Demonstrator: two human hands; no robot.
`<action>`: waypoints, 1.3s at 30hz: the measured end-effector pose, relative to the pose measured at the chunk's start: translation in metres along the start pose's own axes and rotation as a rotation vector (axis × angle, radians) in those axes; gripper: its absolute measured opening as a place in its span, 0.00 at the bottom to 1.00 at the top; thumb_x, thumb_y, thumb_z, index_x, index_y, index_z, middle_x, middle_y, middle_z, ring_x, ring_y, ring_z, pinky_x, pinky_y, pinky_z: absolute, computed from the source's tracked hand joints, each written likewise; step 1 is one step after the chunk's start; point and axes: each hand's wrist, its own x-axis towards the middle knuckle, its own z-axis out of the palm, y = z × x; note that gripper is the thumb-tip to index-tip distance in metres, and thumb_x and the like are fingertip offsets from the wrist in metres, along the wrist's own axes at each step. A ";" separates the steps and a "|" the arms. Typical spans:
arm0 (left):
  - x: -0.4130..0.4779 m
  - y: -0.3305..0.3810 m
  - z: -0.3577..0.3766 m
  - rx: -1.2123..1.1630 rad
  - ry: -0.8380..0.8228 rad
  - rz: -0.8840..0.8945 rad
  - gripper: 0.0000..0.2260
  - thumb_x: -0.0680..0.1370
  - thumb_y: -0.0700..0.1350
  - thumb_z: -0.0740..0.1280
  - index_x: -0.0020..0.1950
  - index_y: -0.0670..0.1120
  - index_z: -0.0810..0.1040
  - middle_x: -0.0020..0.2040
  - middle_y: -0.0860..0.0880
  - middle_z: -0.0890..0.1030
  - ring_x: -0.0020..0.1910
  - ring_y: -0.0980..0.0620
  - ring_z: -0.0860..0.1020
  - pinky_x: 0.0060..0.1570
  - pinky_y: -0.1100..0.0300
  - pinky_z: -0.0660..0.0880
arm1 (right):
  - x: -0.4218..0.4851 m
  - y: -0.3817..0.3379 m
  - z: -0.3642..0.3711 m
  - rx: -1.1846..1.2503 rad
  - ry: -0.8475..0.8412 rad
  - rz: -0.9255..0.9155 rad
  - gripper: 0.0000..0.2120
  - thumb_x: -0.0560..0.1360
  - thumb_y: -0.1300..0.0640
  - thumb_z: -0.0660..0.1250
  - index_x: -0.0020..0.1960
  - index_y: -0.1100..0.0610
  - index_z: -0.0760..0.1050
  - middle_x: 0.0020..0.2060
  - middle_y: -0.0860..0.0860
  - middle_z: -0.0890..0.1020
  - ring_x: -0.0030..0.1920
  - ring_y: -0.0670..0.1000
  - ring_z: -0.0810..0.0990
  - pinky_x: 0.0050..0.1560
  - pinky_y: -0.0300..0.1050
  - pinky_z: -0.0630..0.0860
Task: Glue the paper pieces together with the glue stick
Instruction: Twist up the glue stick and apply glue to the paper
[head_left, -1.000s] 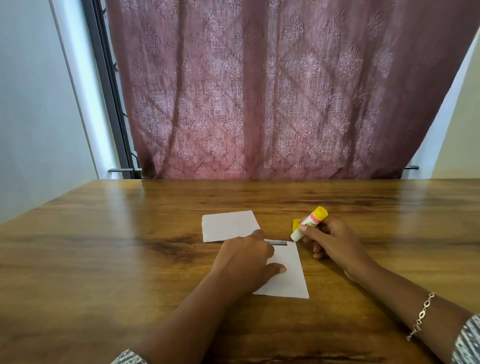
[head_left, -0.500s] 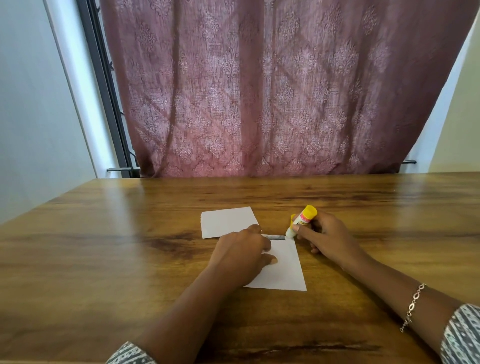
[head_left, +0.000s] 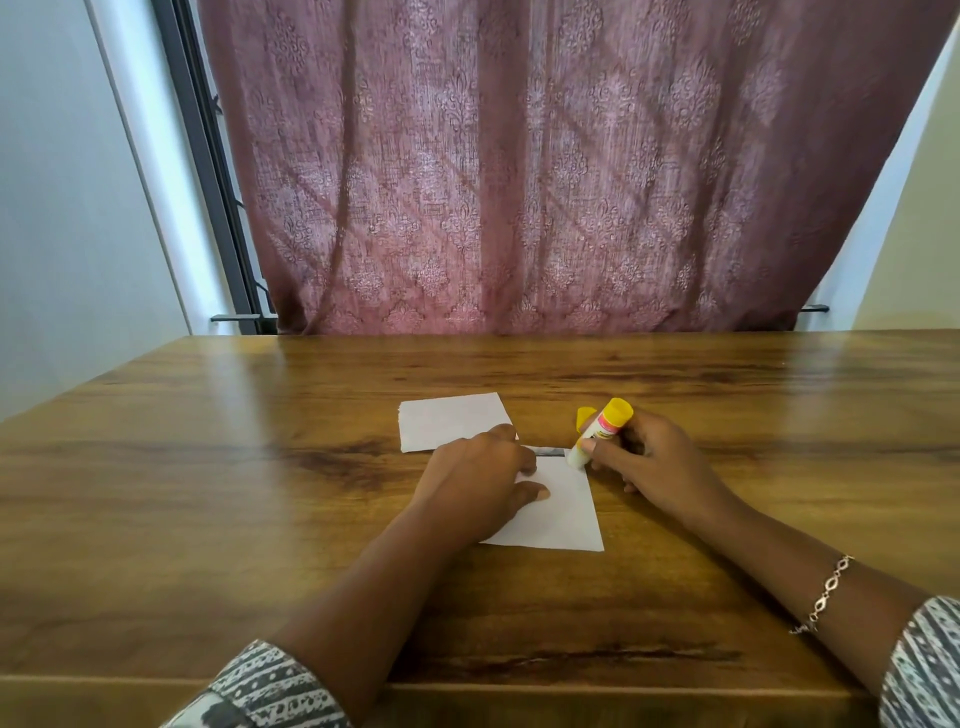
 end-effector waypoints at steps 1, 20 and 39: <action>0.000 0.000 0.000 -0.004 0.003 -0.002 0.18 0.77 0.55 0.61 0.63 0.50 0.74 0.65 0.49 0.72 0.57 0.50 0.75 0.52 0.59 0.74 | -0.001 -0.001 -0.001 0.000 -0.004 -0.004 0.10 0.73 0.51 0.65 0.50 0.56 0.75 0.44 0.56 0.82 0.40 0.52 0.79 0.35 0.41 0.73; -0.002 0.000 -0.001 -0.045 0.009 -0.019 0.17 0.77 0.53 0.62 0.62 0.48 0.75 0.63 0.48 0.74 0.55 0.50 0.76 0.51 0.61 0.72 | -0.032 -0.012 -0.010 0.053 -0.084 -0.064 0.12 0.72 0.53 0.66 0.51 0.59 0.77 0.41 0.59 0.82 0.42 0.59 0.79 0.39 0.51 0.74; -0.001 0.001 0.002 -0.056 0.048 -0.025 0.16 0.77 0.54 0.62 0.60 0.47 0.76 0.61 0.48 0.75 0.53 0.50 0.75 0.48 0.62 0.70 | -0.056 -0.008 -0.019 0.233 -0.190 -0.048 0.05 0.71 0.56 0.68 0.47 0.55 0.78 0.31 0.51 0.82 0.33 0.47 0.78 0.29 0.35 0.71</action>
